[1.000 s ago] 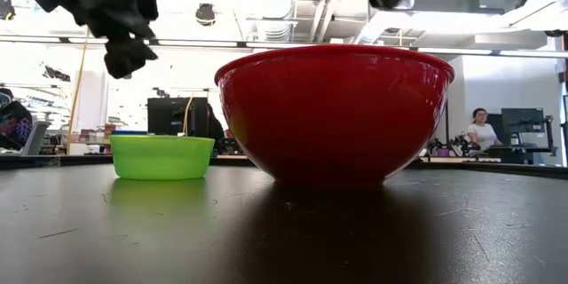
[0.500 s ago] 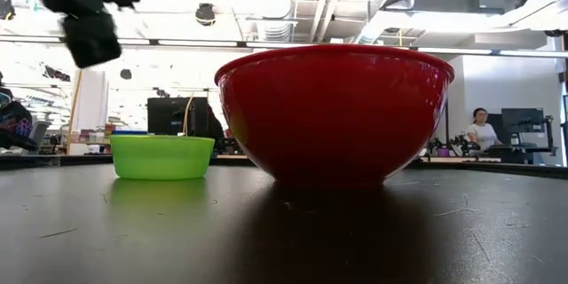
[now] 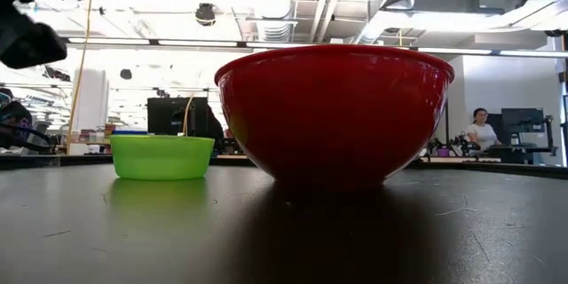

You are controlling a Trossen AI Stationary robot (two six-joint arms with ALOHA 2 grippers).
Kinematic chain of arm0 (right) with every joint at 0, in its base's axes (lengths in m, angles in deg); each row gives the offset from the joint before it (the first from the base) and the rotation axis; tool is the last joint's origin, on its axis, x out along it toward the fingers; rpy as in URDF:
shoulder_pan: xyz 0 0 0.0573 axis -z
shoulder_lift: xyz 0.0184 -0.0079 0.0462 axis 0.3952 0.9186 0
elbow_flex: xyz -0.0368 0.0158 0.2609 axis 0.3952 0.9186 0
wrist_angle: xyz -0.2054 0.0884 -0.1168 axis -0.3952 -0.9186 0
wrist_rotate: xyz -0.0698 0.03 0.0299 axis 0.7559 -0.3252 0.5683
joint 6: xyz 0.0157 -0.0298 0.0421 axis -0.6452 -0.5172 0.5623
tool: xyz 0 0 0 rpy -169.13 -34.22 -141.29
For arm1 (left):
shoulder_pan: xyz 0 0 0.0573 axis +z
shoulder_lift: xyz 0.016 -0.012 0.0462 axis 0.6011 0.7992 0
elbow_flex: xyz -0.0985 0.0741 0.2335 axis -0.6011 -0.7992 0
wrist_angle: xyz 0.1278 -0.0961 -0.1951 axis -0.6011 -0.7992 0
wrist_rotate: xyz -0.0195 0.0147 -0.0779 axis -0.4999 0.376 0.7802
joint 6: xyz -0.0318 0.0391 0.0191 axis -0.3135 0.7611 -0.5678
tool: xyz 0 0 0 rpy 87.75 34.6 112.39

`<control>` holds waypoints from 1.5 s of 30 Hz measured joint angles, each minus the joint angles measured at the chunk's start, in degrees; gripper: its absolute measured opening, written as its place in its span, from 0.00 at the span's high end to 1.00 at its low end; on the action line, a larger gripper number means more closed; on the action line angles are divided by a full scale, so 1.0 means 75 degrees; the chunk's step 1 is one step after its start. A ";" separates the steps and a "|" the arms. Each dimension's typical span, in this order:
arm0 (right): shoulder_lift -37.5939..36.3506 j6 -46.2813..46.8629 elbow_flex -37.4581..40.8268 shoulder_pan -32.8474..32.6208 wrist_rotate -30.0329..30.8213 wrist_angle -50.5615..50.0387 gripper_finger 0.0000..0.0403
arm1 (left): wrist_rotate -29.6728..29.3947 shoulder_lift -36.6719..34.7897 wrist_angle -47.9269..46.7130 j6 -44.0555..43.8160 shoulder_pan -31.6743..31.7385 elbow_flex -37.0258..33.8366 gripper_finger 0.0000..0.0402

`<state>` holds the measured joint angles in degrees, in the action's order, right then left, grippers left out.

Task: Nest bowls inside each other
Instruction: Stack the blue bowl on top of the light green bowl

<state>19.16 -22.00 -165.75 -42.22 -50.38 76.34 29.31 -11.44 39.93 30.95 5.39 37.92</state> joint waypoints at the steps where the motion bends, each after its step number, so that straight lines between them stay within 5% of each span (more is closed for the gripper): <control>1: 0.0000 0.0092 0.0000 -0.0041 0.0180 -0.0025 0.51 | -0.0032 0.0234 -0.0022 0.0083 -0.0090 0.0000 0.71; 8: 0.0017 0.0464 0.0000 -0.0186 0.0980 -0.0209 0.51 | -0.0630 0.1369 0.0087 0.0402 -0.0240 -0.0003 0.71; 19: 0.0017 0.0651 0.0002 -0.0155 0.1087 -0.0333 0.51 | -0.0244 0.2137 0.0141 0.0519 -0.0494 -0.0003 0.73; 27: 0.0015 0.0808 0.0003 -0.0411 0.1084 -0.0379 0.51 | 0.0042 0.2560 0.0277 0.0102 -0.0509 0.0006 0.97; 32: 0.0011 0.1114 0.0006 -0.0639 0.1074 -0.0380 0.53 | 0.0114 0.2310 0.0148 -0.0144 -0.0310 0.0261 0.99; 38: -0.0100 0.1523 0.0015 -0.0825 0.1140 -0.0871 0.58 | -0.0563 0.1676 -0.1058 0.0014 0.0453 0.1362 0.99; 45: -0.0498 0.2320 0.0015 -0.0512 0.2601 -0.2165 0.63 | -0.2478 0.1376 -0.2871 -0.0089 0.1560 0.2951 0.99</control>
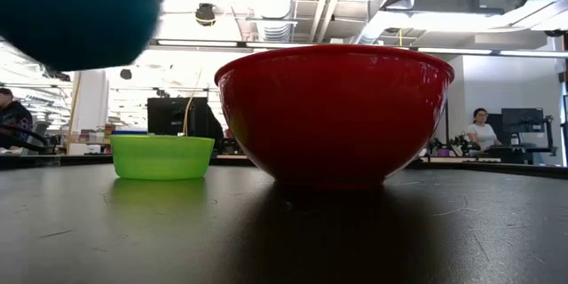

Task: Nest bowls inside each other
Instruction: Stack the blue bowl on top of the light green bowl

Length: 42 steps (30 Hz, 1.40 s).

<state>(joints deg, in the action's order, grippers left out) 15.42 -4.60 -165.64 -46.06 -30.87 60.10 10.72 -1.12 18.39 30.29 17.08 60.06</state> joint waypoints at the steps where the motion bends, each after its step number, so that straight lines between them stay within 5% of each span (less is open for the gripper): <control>1: -0.0037 0.0112 0.0000 0.0108 0.0209 -0.0123 0.63 | -0.0317 0.0006 -0.0043 -0.0122 0.0136 0.0142 0.99; 5: -0.0129 0.0233 0.0000 0.0739 0.0456 -0.0260 0.63 | -0.1108 0.0002 0.0312 -0.0382 0.0897 0.0354 0.99; 14: -0.0134 0.0092 0.0000 0.2084 0.0100 -0.0302 0.60 | -0.1496 0.0262 0.0879 -0.0295 0.1995 0.0359 0.99; 32: -0.0023 -0.0490 -0.0012 0.2633 0.0080 -0.0999 0.63 | -0.0959 0.0549 0.2155 0.0027 0.2722 0.0346 1.00; 37: 0.0000 0.0098 -0.0009 0.2779 0.0109 -0.1540 0.72 | -0.1019 0.1034 0.2542 -0.0056 0.2729 0.0345 0.99; 42: -0.0015 0.0192 -0.0006 0.2812 0.0269 -0.2165 0.94 | -0.0984 0.1262 0.2848 -0.0336 0.2714 0.0346 0.94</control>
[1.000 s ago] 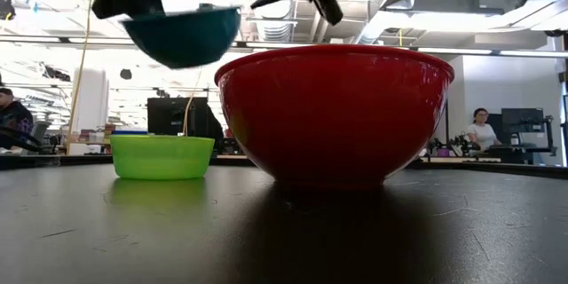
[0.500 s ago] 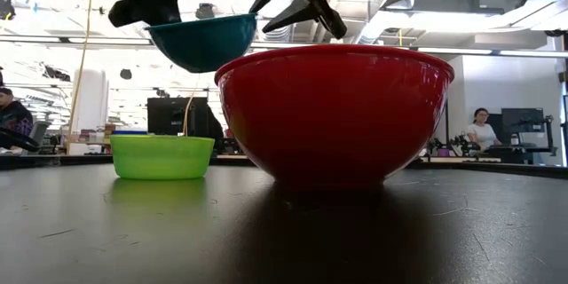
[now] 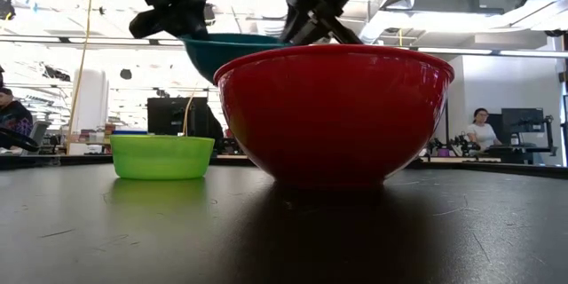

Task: Nest bowls inside each other
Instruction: Stack the blue bowl on top of the light green bowl

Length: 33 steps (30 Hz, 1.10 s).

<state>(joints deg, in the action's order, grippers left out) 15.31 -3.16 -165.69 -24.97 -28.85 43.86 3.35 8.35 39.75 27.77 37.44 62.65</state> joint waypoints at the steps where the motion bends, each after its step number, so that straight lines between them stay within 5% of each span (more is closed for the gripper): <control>1: -0.0003 -0.0006 0.0000 0.0006 0.0047 -0.0063 0.96 | -0.0005 0.0000 0.0098 -0.0016 0.0000 0.0005 0.92; 12: -0.0549 -0.0134 0.0009 0.0216 -0.0166 -0.1170 0.98 | 0.0696 -0.0437 -0.0068 0.1426 -0.0003 0.0745 0.68; 20: -0.2045 0.0231 0.0355 -0.0225 -0.0405 -0.2581 0.98 | 0.0233 -0.1942 -0.1208 0.1895 -0.0028 0.1181 0.64; 26: -0.2349 0.1495 0.1283 -0.0942 -0.0439 -0.2439 0.98 | -0.1044 -0.3391 -0.1204 0.1732 -0.0023 0.0377 0.64; 33: -0.2055 0.2435 0.2119 -0.1233 -0.0428 -0.1238 0.98 | -0.0855 -0.4328 -0.0526 0.0848 -0.0023 -0.1330 0.64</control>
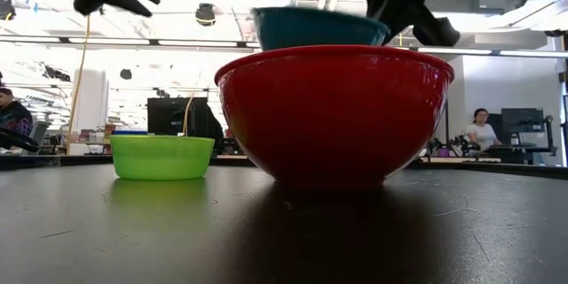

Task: Nest bowls inside each other
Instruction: Stack the blue bowl on top of the light green bowl, then stack the orange patterned bowl on top of the blue bowl

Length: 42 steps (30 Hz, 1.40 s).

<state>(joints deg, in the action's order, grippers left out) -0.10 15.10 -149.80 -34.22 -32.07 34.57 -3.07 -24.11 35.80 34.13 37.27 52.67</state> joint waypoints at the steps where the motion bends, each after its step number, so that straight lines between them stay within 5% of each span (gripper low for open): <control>1: 0.0064 0.0102 0.0000 0.0005 -0.0002 -0.0003 0.98 | 0.0177 -0.0075 0.0292 -0.0129 0.0000 -0.0257 0.64; 9: 0.0844 0.0354 0.0003 0.0247 -0.0399 -0.0192 0.98 | 0.1151 -0.0062 0.2036 -0.0424 -0.0004 -0.1233 0.64; 19: 0.1093 0.0476 0.0003 0.0481 -0.0585 -0.0389 0.98 | 0.1420 -0.0046 0.2002 -0.0343 -0.0003 -0.1241 0.64; 33: 0.1084 0.0539 0.0001 0.0458 -0.0684 -0.0439 0.69 | 0.1485 -0.0049 0.1988 -0.0230 -0.0003 -0.1238 0.64; 42: 0.1011 0.0425 -0.0510 0.0464 -0.0742 -0.1320 0.62 | 0.1800 0.0003 0.1787 -0.0080 -0.0003 -0.1238 0.64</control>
<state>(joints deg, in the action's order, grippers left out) 7.48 18.29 -153.62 -30.74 -37.63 24.67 10.44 -24.09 49.20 33.53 37.24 43.39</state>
